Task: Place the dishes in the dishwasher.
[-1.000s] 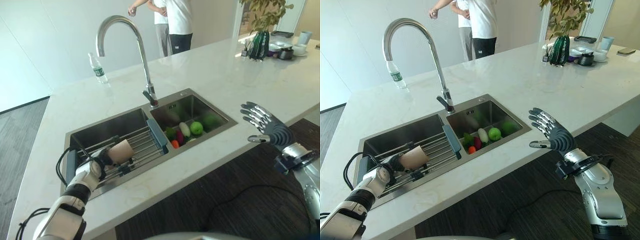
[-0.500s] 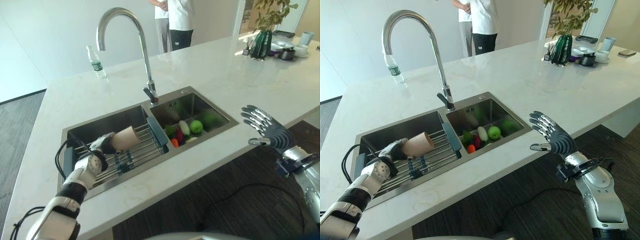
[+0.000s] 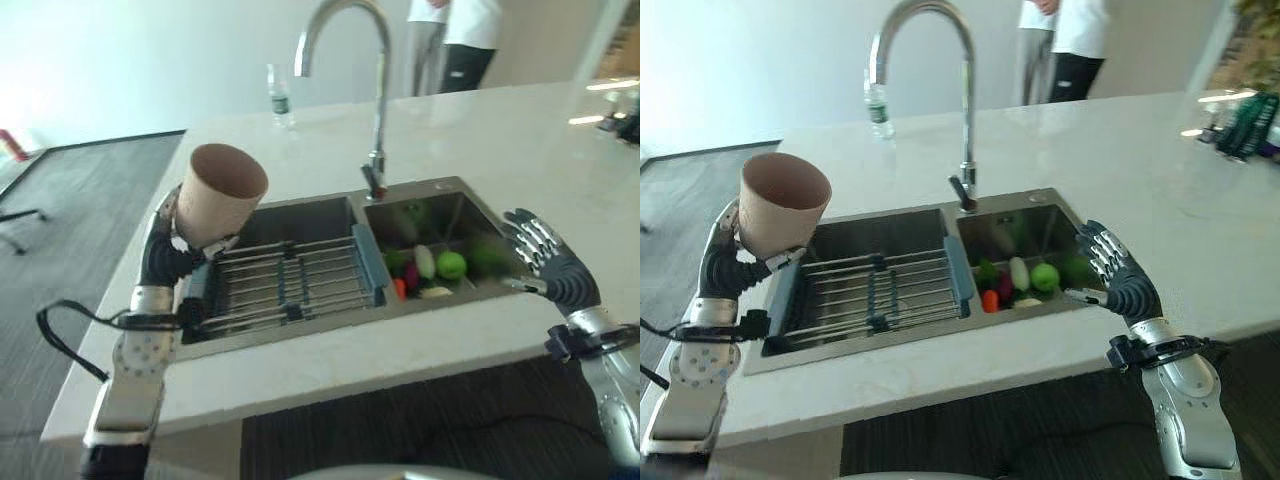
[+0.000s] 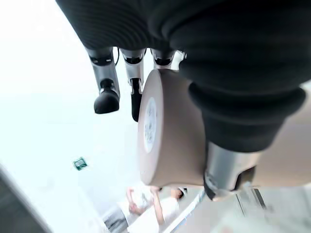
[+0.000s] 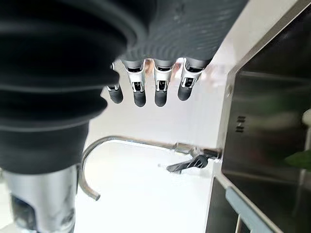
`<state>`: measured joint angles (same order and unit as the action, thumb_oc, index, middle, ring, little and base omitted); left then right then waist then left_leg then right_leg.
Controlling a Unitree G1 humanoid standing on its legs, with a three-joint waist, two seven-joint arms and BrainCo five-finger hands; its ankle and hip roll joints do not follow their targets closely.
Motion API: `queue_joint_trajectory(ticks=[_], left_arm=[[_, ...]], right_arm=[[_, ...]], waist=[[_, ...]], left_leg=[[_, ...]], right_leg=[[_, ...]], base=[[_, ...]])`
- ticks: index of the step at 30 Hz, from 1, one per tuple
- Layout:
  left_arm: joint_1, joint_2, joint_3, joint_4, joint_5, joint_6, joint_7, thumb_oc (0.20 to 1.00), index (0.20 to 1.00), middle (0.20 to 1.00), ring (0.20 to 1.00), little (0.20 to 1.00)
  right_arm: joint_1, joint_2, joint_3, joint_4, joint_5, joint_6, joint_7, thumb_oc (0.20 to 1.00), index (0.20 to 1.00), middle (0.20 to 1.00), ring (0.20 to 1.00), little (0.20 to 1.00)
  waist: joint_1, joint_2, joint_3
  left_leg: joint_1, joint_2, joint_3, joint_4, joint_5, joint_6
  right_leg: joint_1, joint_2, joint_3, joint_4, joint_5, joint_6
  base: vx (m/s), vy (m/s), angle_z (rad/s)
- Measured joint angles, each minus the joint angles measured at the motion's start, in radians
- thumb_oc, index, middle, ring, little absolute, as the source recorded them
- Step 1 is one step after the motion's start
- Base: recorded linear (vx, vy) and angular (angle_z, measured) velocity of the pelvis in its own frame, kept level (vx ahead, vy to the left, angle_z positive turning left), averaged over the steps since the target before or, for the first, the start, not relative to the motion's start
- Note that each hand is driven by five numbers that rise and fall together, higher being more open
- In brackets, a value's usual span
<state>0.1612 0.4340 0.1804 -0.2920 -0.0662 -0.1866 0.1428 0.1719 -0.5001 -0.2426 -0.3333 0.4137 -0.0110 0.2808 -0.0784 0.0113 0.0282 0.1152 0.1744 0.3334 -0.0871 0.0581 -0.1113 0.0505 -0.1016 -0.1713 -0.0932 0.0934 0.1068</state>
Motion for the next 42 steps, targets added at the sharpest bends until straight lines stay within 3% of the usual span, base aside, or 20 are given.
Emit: queue_joint_trajectory(ticks=[4, 6, 7, 8, 10, 11, 14, 16, 18, 21, 23, 24, 25, 27, 30, 33, 36, 37, 41, 42], left_arm=[[0.033, -0.058, -0.019, -0.017, -0.089, -0.05, -0.034, 0.2, 0.2, 0.2, 0.2, 0.2], [-0.019, -0.053, -0.04, -0.013, -0.112, -0.083, -0.048, 0.2, 0.2, 0.2, 0.2, 0.2], [-0.048, -0.034, -0.042, -0.014, -0.116, -0.118, -0.048, 0.2, 0.2, 0.2, 0.2, 0.2], [-0.071, -0.017, -0.042, -0.018, -0.119, -0.133, -0.049, 0.2, 0.2, 0.2, 0.2, 0.2], [-0.173, -0.001, -0.046, -0.024, -0.142, -0.141, -0.053, 0.2, 0.2, 0.2, 0.2, 0.2], [-0.232, -0.001, -0.052, -0.035, -0.153, -0.163, -0.06, 0.2, 0.2, 0.2, 0.2, 0.2], [-0.28, -0.019, -0.113, -0.012, -0.152, -0.168, -0.075, 0.2, 0.2, 0.2, 0.2, 0.2], [-0.233, -0.032, -0.116, -0.022, -0.153, -0.167, -0.09, 0.2, 0.2, 0.2, 0.2, 0.2], [-0.23, -0.033, -0.127, -0.019, -0.153, -0.155, -0.098, 0.2, 0.2, 0.2, 0.2, 0.2], [-0.198, -0.026, -0.131, -0.021, -0.153, -0.148, -0.099, 0.2, 0.2, 0.2, 0.2, 0.2], [-0.185, -0.003, -0.13, -0.02, -0.152, -0.141, -0.097, 0.2, 0.2, 0.2, 0.2, 0.2], [-0.19, 0.001, -0.134, -0.014, -0.155, -0.141, -0.1, 0.2, 0.2, 0.2, 0.2, 0.2], [-0.196, -0.013, -0.142, -0.007, -0.159, -0.138, -0.106, 0.2, 0.2, 0.2, 0.2, 0.2], [-0.23, -0.014, -0.142, -0.01, -0.199, -0.138, -0.107, 0.2, 0.2, 0.2, 0.2, 0.2], [-0.277, -0.035, -0.164, -0.007, -0.219, -0.146, -0.103, 0.2, 0.2, 0.2, 0.2, 0.2], [-0.265, -0.017, -0.156, -0.051, -0.22, -0.141, -0.078, 0.2, 0.2, 0.2, 0.2, 0.2], [-0.15, -0.029, -0.115, -0.102, -0.244, -0.138, -0.096, 0.2, 0.2, 0.2, 0.2, 0.2], [-0.13, -0.045, -0.112, -0.098, -0.268, -0.137, -0.107, 0.2, 0.2, 0.2, 0.2, 0.2], [-0.235, -0.042, -0.148, -0.037, -0.333, -0.139, -0.124, 0.2, 0.2, 0.2, 0.2, 0.2], [-0.24, -0.043, -0.152, -0.074, -0.347, -0.144, -0.126, 0.2, 0.2, 0.2, 0.2, 0.2]], right_arm=[[-0.029, -0.016, -0.003, -0.06, -0.002, -0.039, -0.032, 1.0, 1.0, 1.0, 1.0, 1.0], [-0.058, -0.1, -0.005, -0.056, -0.001, -0.048, -0.06, 1.0, 1.0, 1.0, 1.0, 1.0], [-0.096, -0.13, -0.003, -0.017, 0.0, -0.051, -0.069, 1.0, 1.0, 1.0, 1.0, 1.0], [-0.103, -0.137, -0.008, -0.022, 0.0, -0.052, -0.086, 1.0, 1.0, 1.0, 1.0, 1.0], [-0.099, -0.152, -0.03, -0.05, -0.001, -0.082, -0.105, 1.0, 1.0, 1.0, 1.0, 1.0], [-0.08, -0.131, -0.046, -0.099, -0.001, -0.113, -0.117, 1.0, 1.0, 1.0, 1.0, 1.0], [-0.037, -0.103, -0.073, -0.112, -0.001, -0.135, -0.12, 1.0, 1.0, 1.0, 1.0, 1.0], [-0.026, -0.086, -0.104, -0.106, -0.001, -0.137, -0.124, 1.0, 1.0, 1.0, 1.0, 1.0], [-0.032, -0.036, -0.071, -0.075, -0.003, -0.15, -0.122, 1.0, 1.0, 1.0, 1.0, 1.0], [-0.051, 0.011, -0.031, -0.067, -0.023, -0.152, -0.114, 1.0, 1.0, 1.0, 1.0, 1.0], [-0.039, 0.033, -0.004, -0.069, -0.041, -0.153, -0.103, 1.0, 1.0, 1.0, 1.0, 1.0], [-0.039, 0.033, 0.004, -0.068, -0.044, -0.154, -0.102, 1.0, 1.0, 1.0, 1.0, 1.0], [-0.042, 0.03, 0.004, -0.061, -0.044, -0.154, -0.108, 1.0, 1.0, 1.0, 1.0, 1.0], [-0.057, 0.007, -0.008, -0.065, -0.044, -0.16, -0.136, 1.0, 1.0, 1.0, 1.0, 1.0], [-0.097, 0.001, 0.013, -0.071, -0.058, -0.197, -0.165, 1.0, 1.0, 1.0, 1.0, 1.0], [-0.08, -0.003, 0.04, -0.066, -0.079, -0.215, -0.17, 1.0, 1.0, 1.0, 1.0, 1.0], [-0.078, -0.026, 0.035, -0.068, -0.08, -0.212, -0.186, 1.0, 1.0, 1.0, 1.0, 1.0], [-0.078, -0.028, 0.035, -0.072, -0.081, -0.211, -0.19, 1.0, 1.0, 1.0, 1.0, 1.0], [-0.067, -0.082, -0.006, -0.069, -0.1, -0.201, -0.197, 1.0, 1.0, 1.0, 1.0, 1.0], [-0.082, -0.11, -0.013, -0.07, -0.1, -0.203, -0.202, 1.0, 1.0, 1.0, 1.0, 1.0]], waist=[[0.034, 0.01, 0.057], [0.027, 0.029, 0.094], [0.032, 0.0, 0.119], [0.03, -0.034, 0.129], [-0.028, -0.047, 0.134], [-0.071, -0.023, 0.13], [-0.11, -0.027, 0.13], [-0.102, -0.042, 0.123], [-0.084, -0.058, 0.121], [-0.058, -0.07, 0.122], [-0.059, -0.074, 0.124], [-0.058, -0.065, 0.132], [-0.057, -0.043, 0.139], [-0.042, -0.015, 0.143], [-0.009, -0.019, 0.143], [0.052, -0.029, 0.139], [0.068, -0.005, 0.131], [0.068, -0.012, 0.132], [-0.004, -0.093, 0.131], [-0.009, -0.087, 0.13]], left_leg=[[-0.071, 0.023, -0.077, 0.002, 0.058, -0.009], [-0.101, 0.023, -0.026, -0.005, 0.065, 0.03], [-0.112, 0.017, 0.09, 0.092, -0.03, 0.063], [-0.12, -0.002, 0.163, 0.279, -0.064, 0.036], [-0.167, -0.003, 0.122, 0.741, -0.133, -0.05], [-0.093, -0.045, 0.037, 0.681, -0.174, -0.07], [0.049, -0.172, -0.009, 0.311, -0.279, 0.015], [0.072, -0.238, -0.022, 0.168, -0.265, 0.083], [0.043, -0.25, -0.044, 0.126, -0.229, 0.171], [-0.003, -0.267, -0.047, 0.134, -0.202, 0.19], [-0.023, -0.272, -0.046, 0.147, -0.191, 0.208], [-0.038, -0.262, -0.053, 0.15, -0.178, 0.23], [-0.05, -0.234, -0.082, 0.159, -0.173, 0.235], [-0.07, -0.208, -0.173, 0.129, -0.099, 0.233], [-0.122, -0.237, -0.304, 0.111, -0.027, 0.208], [-0.171, -0.257, -0.307, 0.076, 0.01, 0.161], [-0.227, -0.21, -0.304, 0.068, -0.006, 0.105], [-0.245, -0.201, -0.281, 0.067, -0.043, 0.052], [-0.206, -0.057, 0.223, 0.271, -0.106, 0.004], [-0.172, -0.047, 0.213, 0.31, -0.138, -0.003]], right_leg=[[-0.016, 0.03, -0.066, 0.006, -0.007, -0.017], [-0.019, 0.021, -0.13, 0.006, -0.001, -0.044], [-0.032, -0.031, -0.147, -0.001, 0.014, -0.083], [-0.032, -0.087, -0.146, 0.002, 0.03, -0.095], [-0.024, -0.132, -0.176, 0.011, 0.065, -0.06], [-0.038, -0.143, -0.192, 0.033, 0.072, -0.051], [-0.106, -0.199, -0.164, 0.124, 0.103, -0.014], [-0.168, -0.247, -0.135, 0.154, 0.134, 0.028], [-0.21, -0.19, -0.086, 0.177, 0.076, 0.099], [-0.215, -0.124, -0.077, 0.129, 0.171, -0.002], [-0.215, -0.128, -0.039, 0.093, 0.264, 0.036], [-0.218, -0.121, 0.007, 0.127, 0.251, 0.086], [-0.219, -0.09, 0.051, 0.258, 0.128, 0.103], [-0.181, -0.006, 0.127, 0.523, -0.106, 0.091], [-0.097, 0.145, 0.378, 0.663, -0.263, 0.029], [0.027, 0.131, 0.321, 0.27, -0.303, -0.068], [0.081, 0.169, 0.242, 0.084, -0.146, -0.095], [0.083, 0.161, 0.196, 0.058, -0.121, -0.115], [0.084, 0.05, -0.121, 0.008, -0.087, -0.167], [0.071, 0.04, -0.146, 0.01, -0.083, -0.161]], base=[[-0.32, -0.103, 0.58], [-0.4, -0.06, 0.76], [-0.48, 0.009, 0.42], [-0.51, 0.158, 0.2], [-0.34, 0.26, 0.57], [-0.25, 0.335, 0.74], [-0.37, 0.473, 0.62], [-0.33, 0.28, 0.45], [-0.35, 0.235, 0.33], [-0.36, 0.21, 0.08], [-0.34, 0.111, -0.02], [-0.33, 0.049, 0.42], [-0.29, -0.004, 0.78], [-0.29, -0.071, 1.28], [-0.19, -0.197, 1.33], [-0.11, -0.243, 0.52], [-0.21, -0.15, 0.62], [-0.23, -0.019, 1.56], [-0.31, 0.122, 2.12], [-0.19, 0.17, 1.57]])
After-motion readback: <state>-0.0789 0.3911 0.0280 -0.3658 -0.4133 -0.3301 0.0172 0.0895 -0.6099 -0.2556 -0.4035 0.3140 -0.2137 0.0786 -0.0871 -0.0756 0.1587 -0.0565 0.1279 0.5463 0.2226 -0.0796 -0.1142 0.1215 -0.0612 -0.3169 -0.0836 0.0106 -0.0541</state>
